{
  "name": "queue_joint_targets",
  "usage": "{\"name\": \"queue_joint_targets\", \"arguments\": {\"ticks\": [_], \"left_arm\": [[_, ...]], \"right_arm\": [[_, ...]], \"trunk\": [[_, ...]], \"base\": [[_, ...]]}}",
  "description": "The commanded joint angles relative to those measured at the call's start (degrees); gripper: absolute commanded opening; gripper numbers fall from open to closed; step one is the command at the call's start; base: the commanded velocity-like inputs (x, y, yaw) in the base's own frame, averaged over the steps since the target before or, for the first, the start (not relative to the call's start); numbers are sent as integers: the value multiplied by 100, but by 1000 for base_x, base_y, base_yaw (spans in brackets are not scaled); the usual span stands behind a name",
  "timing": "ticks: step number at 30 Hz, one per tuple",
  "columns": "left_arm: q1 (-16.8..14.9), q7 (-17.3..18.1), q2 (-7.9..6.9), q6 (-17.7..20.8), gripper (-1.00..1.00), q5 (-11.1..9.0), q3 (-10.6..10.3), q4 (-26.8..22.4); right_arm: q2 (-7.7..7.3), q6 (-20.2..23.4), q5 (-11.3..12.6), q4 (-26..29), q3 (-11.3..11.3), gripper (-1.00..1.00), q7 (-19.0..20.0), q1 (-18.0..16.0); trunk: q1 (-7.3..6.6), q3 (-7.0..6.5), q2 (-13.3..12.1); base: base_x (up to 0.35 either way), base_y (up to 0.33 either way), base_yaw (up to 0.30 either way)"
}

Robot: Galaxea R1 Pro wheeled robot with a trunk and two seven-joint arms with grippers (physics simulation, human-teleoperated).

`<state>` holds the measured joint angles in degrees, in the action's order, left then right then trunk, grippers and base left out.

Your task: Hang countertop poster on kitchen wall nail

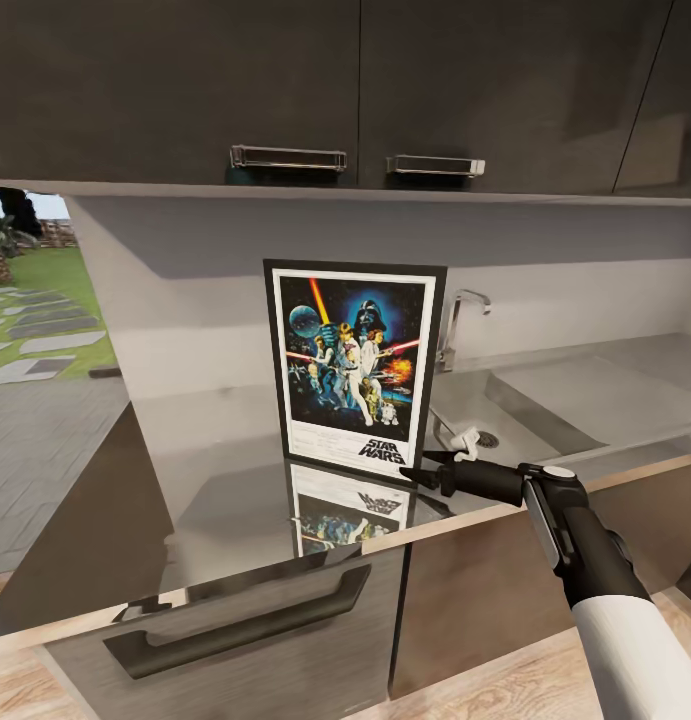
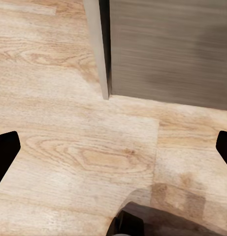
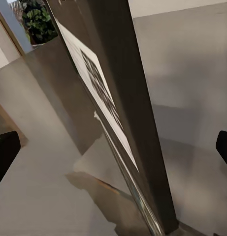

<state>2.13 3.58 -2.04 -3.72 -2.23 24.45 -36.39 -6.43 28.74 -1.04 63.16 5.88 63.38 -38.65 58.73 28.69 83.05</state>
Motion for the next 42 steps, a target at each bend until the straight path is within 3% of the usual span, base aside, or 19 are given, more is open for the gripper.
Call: {"name": "queue_joint_targets", "arguments": {"ticks": [1,27,28,42], "left_arm": [[-1,37,2,-6,100,-23,16,-4],[1,37,2,-6,100,-24,16,0],[0,37,2,-6,100,-24,16,-2],[1,34,2,-6,100,-24,16,-3]], "right_arm": [[2,44,-11,4,9,100,27,-3],[-7,38,-11,3,9,100,43,-4],[-7,37,-11,3,8,-100,43,-4],[-7,-179,-19,-13,5,-100,301,-7]], "trunk": [[0,5,3],[0,5,3],[0,5,3],[0,5,3]], "base": [[0,0,0],[0,0,0],[0,0,0],[0,0,0]]}}
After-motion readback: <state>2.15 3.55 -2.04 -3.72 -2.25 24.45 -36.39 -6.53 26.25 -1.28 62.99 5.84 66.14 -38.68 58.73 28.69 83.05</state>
